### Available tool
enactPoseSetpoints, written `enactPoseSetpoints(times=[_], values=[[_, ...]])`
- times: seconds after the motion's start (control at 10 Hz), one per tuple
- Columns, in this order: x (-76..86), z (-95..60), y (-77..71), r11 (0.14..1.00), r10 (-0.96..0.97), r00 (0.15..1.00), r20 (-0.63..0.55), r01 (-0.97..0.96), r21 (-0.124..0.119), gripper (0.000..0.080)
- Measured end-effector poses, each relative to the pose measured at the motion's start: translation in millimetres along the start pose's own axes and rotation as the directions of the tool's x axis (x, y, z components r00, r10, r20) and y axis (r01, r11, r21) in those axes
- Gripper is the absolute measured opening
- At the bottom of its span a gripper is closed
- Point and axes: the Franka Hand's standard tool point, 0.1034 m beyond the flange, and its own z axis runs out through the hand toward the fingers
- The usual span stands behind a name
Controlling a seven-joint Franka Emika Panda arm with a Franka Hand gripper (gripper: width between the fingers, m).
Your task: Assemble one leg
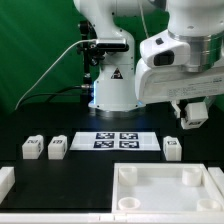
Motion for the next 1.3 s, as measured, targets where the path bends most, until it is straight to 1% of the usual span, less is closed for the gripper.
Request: enactPoseSetpoints(times=[0.1,0.2,0.3,0.4,0.5,0.6,0.7,0.8,0.9,1.0,1.1,1.2,1.3], values=[[9.5,-3.0,0.9,1.0,-0.001,0.993,-0.119,0.001,-0.002,0.029],[15.1,-9.1,7.8,0.999,-0.052,0.971,-0.234,0.05,-0.017,0.029],[35.9,-32.1,30.2,0.995,-0.095,0.941,-0.326,0.089,-0.035,0.029],[59.2,-59.2,43.7,0.997,-0.079,0.909,-0.408,0.072,-0.033,0.029],[79.8,-81.9,44.9,0.998,-0.068,0.839,-0.539,0.056,-0.037,0.029],[82.4,-88.3,37.8,0.996,-0.086,0.761,-0.643,0.061,-0.06,0.029],[76.2,-79.6,41.9,0.995,-0.103,0.728,-0.678,0.065,-0.082,0.029],[79.2,-84.8,48.0,0.994,-0.104,0.647,-0.755,0.047,-0.097,0.029],[77.5,-79.4,52.4,0.994,-0.106,0.578,-0.809,0.032,-0.107,0.029],[73.2,-56.5,52.3,0.995,-0.099,0.654,-0.75,0.042,-0.096,0.029],[76.9,-63.5,52.3,0.995,-0.099,0.646,-0.757,0.041,-0.096,0.029],[93.4,-62.1,57.8,0.995,-0.092,0.641,-0.762,0.036,-0.089,0.029],[112.2,-61.9,57.1,0.997,-0.077,0.639,-0.766,0.032,-0.073,0.029]])
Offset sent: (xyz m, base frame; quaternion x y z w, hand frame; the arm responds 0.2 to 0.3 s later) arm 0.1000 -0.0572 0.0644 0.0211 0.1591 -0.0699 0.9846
